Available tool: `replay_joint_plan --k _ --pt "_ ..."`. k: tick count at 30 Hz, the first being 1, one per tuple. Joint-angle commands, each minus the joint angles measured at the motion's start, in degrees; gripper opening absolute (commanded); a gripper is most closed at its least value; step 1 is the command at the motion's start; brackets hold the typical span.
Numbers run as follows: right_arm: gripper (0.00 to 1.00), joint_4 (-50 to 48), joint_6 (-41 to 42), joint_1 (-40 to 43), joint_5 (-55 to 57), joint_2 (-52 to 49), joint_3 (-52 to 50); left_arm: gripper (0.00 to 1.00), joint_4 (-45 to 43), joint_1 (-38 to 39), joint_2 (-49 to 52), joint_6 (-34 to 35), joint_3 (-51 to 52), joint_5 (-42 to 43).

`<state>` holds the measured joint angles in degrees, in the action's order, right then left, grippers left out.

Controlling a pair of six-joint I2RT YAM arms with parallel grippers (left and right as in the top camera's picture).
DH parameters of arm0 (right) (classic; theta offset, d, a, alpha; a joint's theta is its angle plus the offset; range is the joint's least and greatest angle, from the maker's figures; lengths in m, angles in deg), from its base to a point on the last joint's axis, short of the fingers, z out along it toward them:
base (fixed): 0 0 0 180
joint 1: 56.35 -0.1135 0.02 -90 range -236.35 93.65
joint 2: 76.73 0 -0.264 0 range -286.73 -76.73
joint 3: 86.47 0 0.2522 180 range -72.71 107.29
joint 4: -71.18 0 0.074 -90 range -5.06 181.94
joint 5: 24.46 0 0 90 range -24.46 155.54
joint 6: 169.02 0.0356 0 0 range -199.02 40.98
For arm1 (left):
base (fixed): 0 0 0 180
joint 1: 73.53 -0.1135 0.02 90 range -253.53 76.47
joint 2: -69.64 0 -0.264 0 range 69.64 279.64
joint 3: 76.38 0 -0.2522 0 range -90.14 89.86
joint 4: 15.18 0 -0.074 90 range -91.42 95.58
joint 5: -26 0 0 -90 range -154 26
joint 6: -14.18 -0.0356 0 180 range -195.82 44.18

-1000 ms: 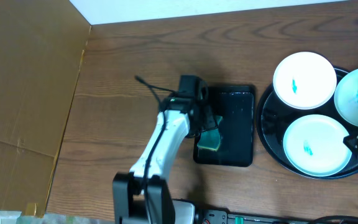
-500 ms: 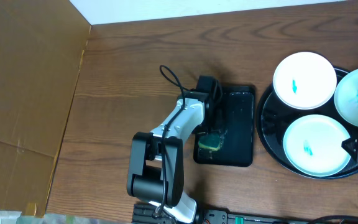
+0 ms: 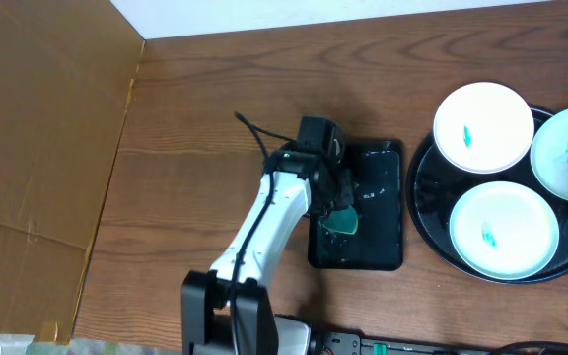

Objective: Clean dirty plates on tray and stack at the side
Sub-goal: 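Reach the left gripper down and grasp the green sponge, then lift the sponge with the left gripper toward the green plate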

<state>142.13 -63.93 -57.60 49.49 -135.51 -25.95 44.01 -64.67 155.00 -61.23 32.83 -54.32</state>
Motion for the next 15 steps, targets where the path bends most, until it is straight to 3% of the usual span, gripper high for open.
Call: replay_joint_plan --k 1,3,9,15 --pt "0.57 -0.15 1.6 -0.72 2.1 -0.61 0.35 0.16 -1.33 0.13 0.0 -0.39 -0.28 2.32" --pt "0.58 -0.2 1.62 -0.72 2.1 -0.85 0.35 0.17 -2.62 0.35 0.79 -0.39 0.46 2.32" --pt "0.58 -0.02 1.62 -0.72 2.05 -0.9 0.35 0.52 -4.46 1.92 4.46 -0.39 2.05 1.68" --pt "0.58 0.11 1.62 -0.72 2.05 -0.9 0.35 0.54 -4.59 2.86 5.97 -0.37 2.05 1.64"
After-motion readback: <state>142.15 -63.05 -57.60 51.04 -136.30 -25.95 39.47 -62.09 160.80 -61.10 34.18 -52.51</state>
